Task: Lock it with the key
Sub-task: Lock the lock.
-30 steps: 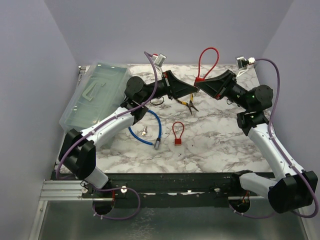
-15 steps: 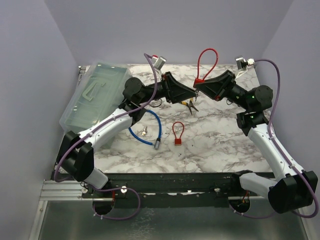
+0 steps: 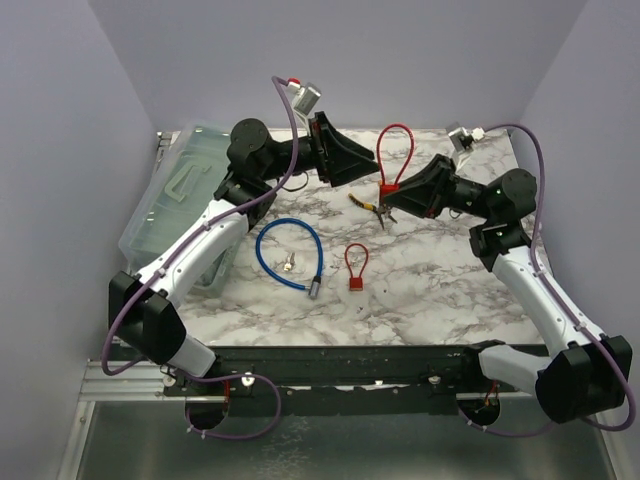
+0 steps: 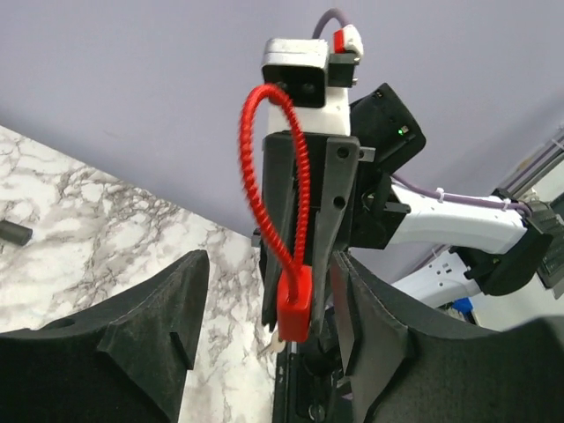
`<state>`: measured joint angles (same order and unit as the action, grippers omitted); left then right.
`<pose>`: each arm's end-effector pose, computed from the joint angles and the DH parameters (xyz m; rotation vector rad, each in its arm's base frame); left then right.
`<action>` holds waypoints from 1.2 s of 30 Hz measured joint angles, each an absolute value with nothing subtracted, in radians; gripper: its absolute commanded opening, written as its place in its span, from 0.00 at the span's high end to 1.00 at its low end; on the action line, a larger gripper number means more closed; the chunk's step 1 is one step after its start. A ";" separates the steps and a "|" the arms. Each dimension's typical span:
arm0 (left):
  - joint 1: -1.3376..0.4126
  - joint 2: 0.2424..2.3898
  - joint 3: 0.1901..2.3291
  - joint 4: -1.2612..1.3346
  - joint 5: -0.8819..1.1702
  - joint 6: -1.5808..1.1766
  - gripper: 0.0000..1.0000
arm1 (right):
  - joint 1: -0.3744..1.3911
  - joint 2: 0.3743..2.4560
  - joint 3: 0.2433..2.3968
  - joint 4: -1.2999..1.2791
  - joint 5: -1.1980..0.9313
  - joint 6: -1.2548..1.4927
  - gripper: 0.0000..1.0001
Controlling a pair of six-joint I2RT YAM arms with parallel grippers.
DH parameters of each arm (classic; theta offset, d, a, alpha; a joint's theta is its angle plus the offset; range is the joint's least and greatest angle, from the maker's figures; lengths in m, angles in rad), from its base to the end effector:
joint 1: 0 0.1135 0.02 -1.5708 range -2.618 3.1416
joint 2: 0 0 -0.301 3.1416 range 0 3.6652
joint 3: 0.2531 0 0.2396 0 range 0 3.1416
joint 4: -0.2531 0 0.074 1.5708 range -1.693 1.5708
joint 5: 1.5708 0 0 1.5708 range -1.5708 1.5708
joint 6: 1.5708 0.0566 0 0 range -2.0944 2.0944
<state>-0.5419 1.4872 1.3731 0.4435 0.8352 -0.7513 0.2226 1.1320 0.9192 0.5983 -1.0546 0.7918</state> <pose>0.2680 -0.2103 0.4829 0.6735 1.3917 -1.5722 0.2095 0.0979 0.4340 -0.6438 1.4099 1.4425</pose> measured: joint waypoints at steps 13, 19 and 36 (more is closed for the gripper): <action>-0.631 1.563 1.434 0.354 0.863 -0.720 0.44 | 0.223 1.160 0.915 0.581 -1.121 0.766 1.00; -0.637 1.591 1.464 0.327 0.863 -0.716 0.61 | 0.224 1.160 0.907 0.577 -1.124 0.763 1.00; -0.644 1.617 1.492 0.303 0.926 -0.724 1.00 | 0.228 1.160 0.904 0.517 -1.155 0.746 0.42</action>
